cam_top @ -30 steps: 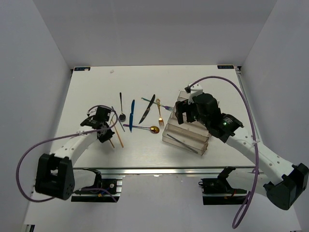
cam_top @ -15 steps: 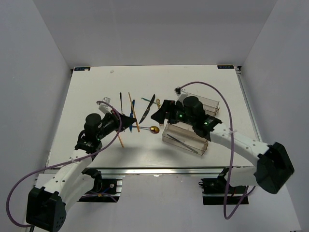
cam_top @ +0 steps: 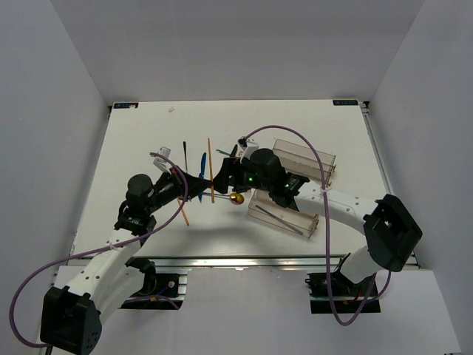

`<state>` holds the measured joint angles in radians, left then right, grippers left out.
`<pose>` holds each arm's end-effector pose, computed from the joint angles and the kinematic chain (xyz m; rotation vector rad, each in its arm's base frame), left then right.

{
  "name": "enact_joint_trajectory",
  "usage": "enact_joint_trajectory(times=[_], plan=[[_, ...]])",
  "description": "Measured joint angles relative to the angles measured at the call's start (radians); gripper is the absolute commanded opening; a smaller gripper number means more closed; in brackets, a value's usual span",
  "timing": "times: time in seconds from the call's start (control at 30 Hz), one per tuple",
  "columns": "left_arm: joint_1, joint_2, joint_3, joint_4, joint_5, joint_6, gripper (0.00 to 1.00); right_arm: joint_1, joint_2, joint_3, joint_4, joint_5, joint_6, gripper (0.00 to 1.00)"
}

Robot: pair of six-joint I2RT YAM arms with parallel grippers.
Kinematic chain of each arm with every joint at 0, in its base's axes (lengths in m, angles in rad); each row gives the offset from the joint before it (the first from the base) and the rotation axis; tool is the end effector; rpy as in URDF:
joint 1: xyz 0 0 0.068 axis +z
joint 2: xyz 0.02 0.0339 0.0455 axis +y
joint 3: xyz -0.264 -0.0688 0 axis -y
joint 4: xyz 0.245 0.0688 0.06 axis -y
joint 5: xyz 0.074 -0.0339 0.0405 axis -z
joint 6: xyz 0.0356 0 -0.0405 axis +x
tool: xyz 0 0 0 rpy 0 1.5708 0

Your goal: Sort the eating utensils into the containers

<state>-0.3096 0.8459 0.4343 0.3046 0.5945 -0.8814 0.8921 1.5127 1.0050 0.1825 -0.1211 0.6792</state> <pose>0.1810 -0.0788 0.2570 -0.0323 1.8601 -1.3587 0.2173 0.2763 0.2754 -0.3101 2.0521 1.1420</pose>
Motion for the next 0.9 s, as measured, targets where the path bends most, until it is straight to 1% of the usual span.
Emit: enact_joint_trajectory(times=[0.27, 0.63, 0.73, 0.83, 0.9], plan=[[0.0, 0.002, -0.001, -0.026, -0.003, 0.016, 0.0, 0.018, -0.008, 0.002, -0.01, 0.121, -0.01, 0.86], [0.0, -0.002, -0.001, -0.043, -0.003, 0.024, 0.0, 0.018, -0.1, 0.028, -0.084, 0.29, -0.079, 0.88], [0.0, -0.005, -0.001, -0.043, -0.003, 0.026, 0.0, 0.018, -0.15, 0.016, -0.066, 0.287, -0.092, 0.86], [-0.001, -0.005, -0.001, -0.042, -0.003, 0.026, 0.0, 0.018, -0.194, 0.002, -0.032, 0.226, -0.107, 0.85], [-0.001, -0.005, -0.002, -0.042, -0.003, 0.025, 0.0, 0.018, -0.194, 0.008, -0.006, 0.165, -0.116, 0.83]])
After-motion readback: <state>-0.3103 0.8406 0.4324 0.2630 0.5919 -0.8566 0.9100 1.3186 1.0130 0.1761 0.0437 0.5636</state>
